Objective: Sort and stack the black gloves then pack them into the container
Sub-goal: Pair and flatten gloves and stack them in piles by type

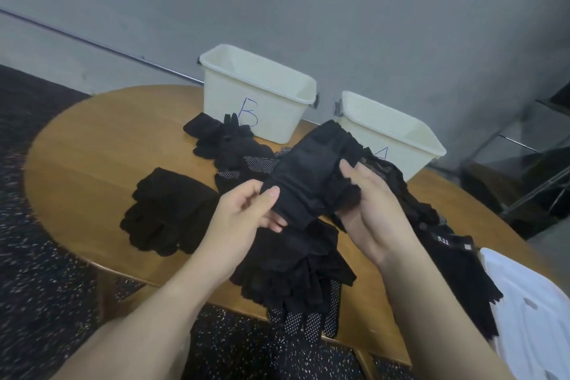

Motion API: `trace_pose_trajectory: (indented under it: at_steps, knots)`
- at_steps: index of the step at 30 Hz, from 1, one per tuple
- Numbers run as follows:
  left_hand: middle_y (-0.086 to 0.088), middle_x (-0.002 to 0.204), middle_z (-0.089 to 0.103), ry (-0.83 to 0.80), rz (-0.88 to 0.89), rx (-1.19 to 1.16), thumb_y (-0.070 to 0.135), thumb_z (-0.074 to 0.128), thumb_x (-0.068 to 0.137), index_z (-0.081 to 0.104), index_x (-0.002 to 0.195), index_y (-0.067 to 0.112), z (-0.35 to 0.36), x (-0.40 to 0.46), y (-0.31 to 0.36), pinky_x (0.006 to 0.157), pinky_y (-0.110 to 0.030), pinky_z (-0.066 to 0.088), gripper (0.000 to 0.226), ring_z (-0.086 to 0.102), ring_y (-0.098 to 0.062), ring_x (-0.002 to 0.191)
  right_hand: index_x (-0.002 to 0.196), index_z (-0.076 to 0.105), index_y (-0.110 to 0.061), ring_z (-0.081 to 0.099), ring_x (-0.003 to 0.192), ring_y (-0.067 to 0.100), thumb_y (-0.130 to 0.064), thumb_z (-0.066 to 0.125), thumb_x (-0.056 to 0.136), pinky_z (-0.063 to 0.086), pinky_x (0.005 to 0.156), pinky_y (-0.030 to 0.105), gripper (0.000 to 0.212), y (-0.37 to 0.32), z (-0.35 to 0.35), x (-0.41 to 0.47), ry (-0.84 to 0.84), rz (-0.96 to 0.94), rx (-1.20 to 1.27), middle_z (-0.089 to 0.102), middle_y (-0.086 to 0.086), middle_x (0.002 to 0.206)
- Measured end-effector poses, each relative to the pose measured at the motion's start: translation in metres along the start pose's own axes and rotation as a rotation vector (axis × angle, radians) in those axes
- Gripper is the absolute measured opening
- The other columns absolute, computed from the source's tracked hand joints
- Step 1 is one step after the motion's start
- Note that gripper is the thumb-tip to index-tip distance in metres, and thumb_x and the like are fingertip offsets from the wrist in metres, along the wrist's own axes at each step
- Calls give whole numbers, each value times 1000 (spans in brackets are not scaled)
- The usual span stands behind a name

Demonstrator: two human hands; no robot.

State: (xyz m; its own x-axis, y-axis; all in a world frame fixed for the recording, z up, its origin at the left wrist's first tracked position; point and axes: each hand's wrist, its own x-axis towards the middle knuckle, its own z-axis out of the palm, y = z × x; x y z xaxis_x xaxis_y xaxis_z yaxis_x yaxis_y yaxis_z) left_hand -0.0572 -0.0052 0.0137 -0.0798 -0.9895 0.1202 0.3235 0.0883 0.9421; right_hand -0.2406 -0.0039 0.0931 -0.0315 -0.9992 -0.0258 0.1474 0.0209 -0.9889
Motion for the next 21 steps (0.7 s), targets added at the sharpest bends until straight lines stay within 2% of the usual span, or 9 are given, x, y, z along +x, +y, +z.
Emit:
trace_pose_trajectory:
  at_steps: [3,4,7,9,10,12,14,17,21]
  knots:
    - [-19,72,66,59,9,-29,16,57,104,60,93,-8,0,3,1,60,-36,52,27,62,-28,63,101,71,-7,72,105,29,-18,53,106,54,99,49,22,11,-10,-1,60,-40,-74,76,11,109]
    - [-18,69,65,80,17,-29,17,57,104,60,93,-7,-1,4,1,58,-35,51,26,61,-28,62,101,70,-6,72,101,30,-16,54,106,54,95,48,19,13,-15,-1,92,-62,-74,76,12,107]
    - [-12,65,63,136,59,15,21,58,104,62,92,0,-4,8,-2,57,-34,51,25,60,-25,60,117,67,-4,72,110,33,-9,57,103,59,93,39,18,23,-28,-1,260,-161,-25,76,13,113]
    - [-9,63,62,148,77,54,24,59,104,64,89,7,-6,10,-3,59,-35,50,23,60,-24,59,119,67,-11,70,113,25,-4,57,103,59,92,35,20,35,-27,-8,336,-348,-272,75,3,117]
    - [-8,62,62,150,82,71,24,59,104,65,88,10,-6,11,-3,59,-35,50,22,59,-23,59,122,66,-15,67,118,20,-2,59,101,56,98,38,26,41,-25,-13,306,-465,-465,71,-2,123]
    - [-9,61,62,149,84,82,23,60,104,65,84,11,-4,12,-4,58,-34,50,23,59,-21,56,134,61,-18,52,135,17,-3,68,93,44,112,45,44,53,-22,-17,112,-666,-864,58,-5,142]
    - [-14,65,63,132,96,70,22,61,103,64,85,7,-2,13,-1,56,-33,49,23,60,-20,55,145,54,-20,35,149,17,-16,77,88,31,121,47,61,61,-20,-17,-62,-746,-1092,46,-6,155]
    - [-20,71,62,87,123,47,21,63,102,65,86,6,3,10,5,56,-32,49,22,61,-20,55,151,47,-24,29,152,11,-32,81,87,29,123,47,73,68,-13,-15,-75,-690,-1070,43,-9,159]
    - [-11,75,72,5,144,25,23,60,100,67,89,6,12,1,16,56,-30,51,22,62,-20,56,137,62,-15,52,137,14,-19,78,92,41,112,49,47,68,-10,-16,86,-786,-903,61,-4,140]
